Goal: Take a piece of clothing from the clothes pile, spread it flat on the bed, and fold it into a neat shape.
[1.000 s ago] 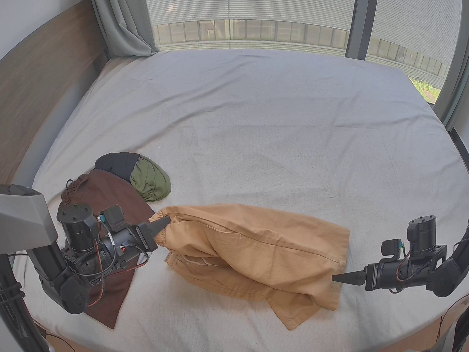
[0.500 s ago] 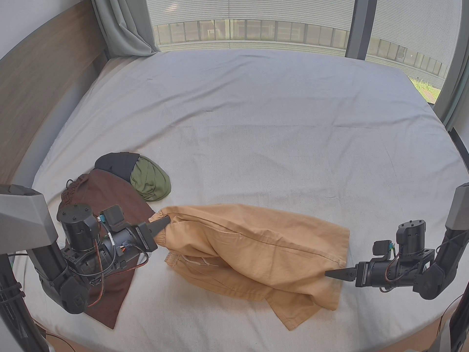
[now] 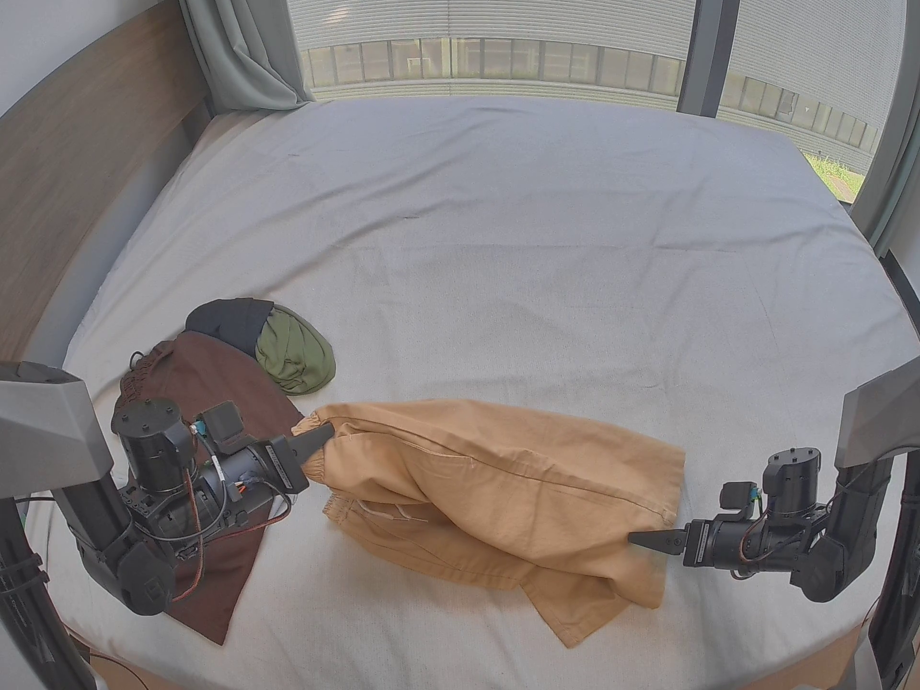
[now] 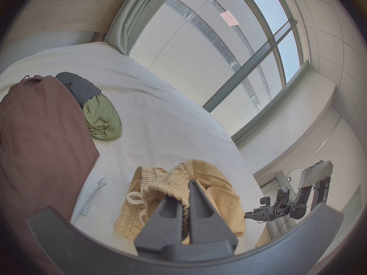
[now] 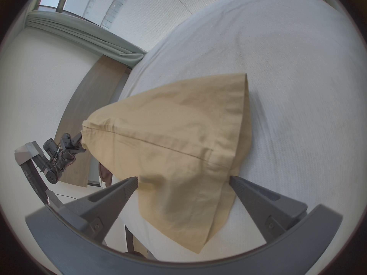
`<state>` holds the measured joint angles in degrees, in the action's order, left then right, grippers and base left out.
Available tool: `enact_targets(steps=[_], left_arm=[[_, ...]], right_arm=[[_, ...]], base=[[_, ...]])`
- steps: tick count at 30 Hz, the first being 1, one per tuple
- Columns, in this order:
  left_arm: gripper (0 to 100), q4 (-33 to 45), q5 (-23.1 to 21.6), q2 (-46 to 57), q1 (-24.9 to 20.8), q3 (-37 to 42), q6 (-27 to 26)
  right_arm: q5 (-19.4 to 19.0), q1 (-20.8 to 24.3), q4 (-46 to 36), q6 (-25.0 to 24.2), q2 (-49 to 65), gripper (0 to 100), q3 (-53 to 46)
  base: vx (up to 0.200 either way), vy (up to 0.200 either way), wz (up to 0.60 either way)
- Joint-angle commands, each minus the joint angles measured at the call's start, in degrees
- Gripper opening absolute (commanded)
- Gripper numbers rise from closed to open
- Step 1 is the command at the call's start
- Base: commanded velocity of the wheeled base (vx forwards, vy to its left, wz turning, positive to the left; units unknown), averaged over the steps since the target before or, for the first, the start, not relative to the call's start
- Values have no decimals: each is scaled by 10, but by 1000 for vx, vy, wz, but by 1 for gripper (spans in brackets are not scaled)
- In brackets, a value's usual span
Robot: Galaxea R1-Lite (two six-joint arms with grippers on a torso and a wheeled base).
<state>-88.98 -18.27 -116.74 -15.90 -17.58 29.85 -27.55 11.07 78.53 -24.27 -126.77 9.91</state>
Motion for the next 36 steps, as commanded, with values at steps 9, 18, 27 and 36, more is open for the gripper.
enact_targets(steps=[9, 18, 27, 36], left_arm=[[0, -1, 0, 0, 0, 0, 0], [0, -1, 0, -5, 3, -10, 0], [0, 0, 0, -10, 15, -18, 0], [0, 0, 0, -14, 14, -18, 0]], right_arm=[[1, 7, 51, -4, -16, 100, 0], [-4, 26, 97, -41, -12, 100, -18], [-57, 23, 97, -37, 64, 100, -48], [-68, 21, 97, -36, 118, 100, -54]], base=[[0, 0, 0], [0, 0, 0], [0, 0, 0], [0, 0, 0]])
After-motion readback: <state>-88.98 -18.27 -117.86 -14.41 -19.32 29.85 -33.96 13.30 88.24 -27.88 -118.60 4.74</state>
